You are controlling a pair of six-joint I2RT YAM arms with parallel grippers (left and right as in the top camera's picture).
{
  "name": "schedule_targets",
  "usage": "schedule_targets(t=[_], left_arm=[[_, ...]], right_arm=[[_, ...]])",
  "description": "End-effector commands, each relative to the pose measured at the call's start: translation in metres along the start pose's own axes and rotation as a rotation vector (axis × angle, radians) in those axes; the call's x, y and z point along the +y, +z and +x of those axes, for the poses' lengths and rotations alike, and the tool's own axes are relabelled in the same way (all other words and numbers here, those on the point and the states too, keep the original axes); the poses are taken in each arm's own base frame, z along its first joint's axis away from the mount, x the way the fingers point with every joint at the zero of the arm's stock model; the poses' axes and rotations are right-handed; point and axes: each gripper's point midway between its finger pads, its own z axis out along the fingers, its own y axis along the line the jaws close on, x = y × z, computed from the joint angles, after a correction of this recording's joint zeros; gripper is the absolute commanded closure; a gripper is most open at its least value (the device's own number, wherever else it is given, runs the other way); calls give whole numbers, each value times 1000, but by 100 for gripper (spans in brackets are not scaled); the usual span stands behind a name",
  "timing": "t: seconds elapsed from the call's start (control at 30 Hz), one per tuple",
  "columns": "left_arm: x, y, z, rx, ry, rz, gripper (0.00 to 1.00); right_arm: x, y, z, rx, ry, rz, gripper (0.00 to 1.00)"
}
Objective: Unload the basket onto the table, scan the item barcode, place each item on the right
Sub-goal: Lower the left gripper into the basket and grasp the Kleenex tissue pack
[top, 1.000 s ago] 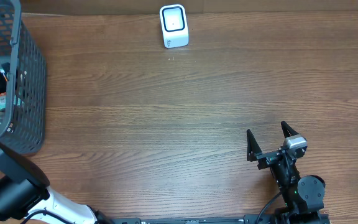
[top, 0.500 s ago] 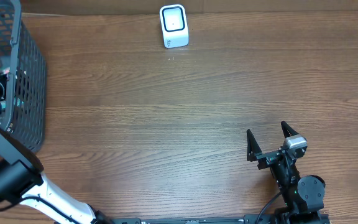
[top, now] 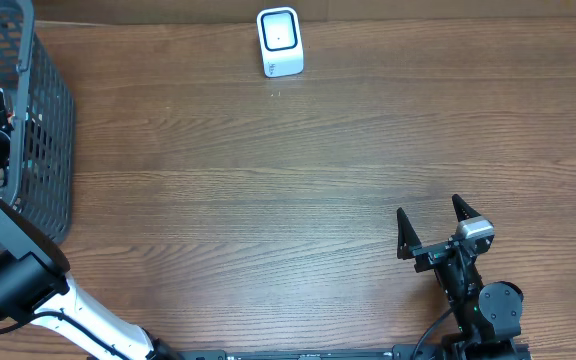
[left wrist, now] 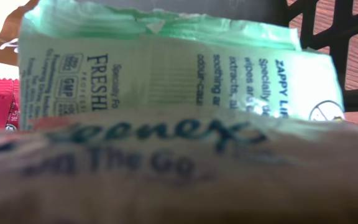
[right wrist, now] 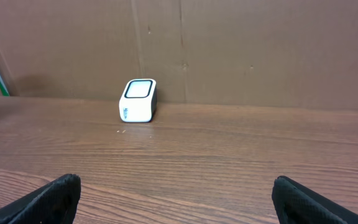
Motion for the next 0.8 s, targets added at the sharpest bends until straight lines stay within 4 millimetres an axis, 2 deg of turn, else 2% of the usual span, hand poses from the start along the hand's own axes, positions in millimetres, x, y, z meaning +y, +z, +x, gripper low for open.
schedule_targets(t=[0.0, 0.17, 0.3, 0.53, 0.77], left_arm=[[1, -15, -13, -33, 16, -32, 55], [-1, -54, -42, -137, 32, -62, 57], [-2, -100, -69, -247, 25, -105, 57], [-17, -199, -106, -478, 47, -158, 57], [-43, -300, -111, -677, -31, -158, 57]], right_arm=[[0, 0, 2, -4, -2, -2, 0], [0, 0, 2, -4, -2, -3, 0], [0, 0, 2, -4, -2, -3, 0], [0, 0, 2, -4, -2, -2, 0], [0, 0, 2, -4, -2, -2, 0]])
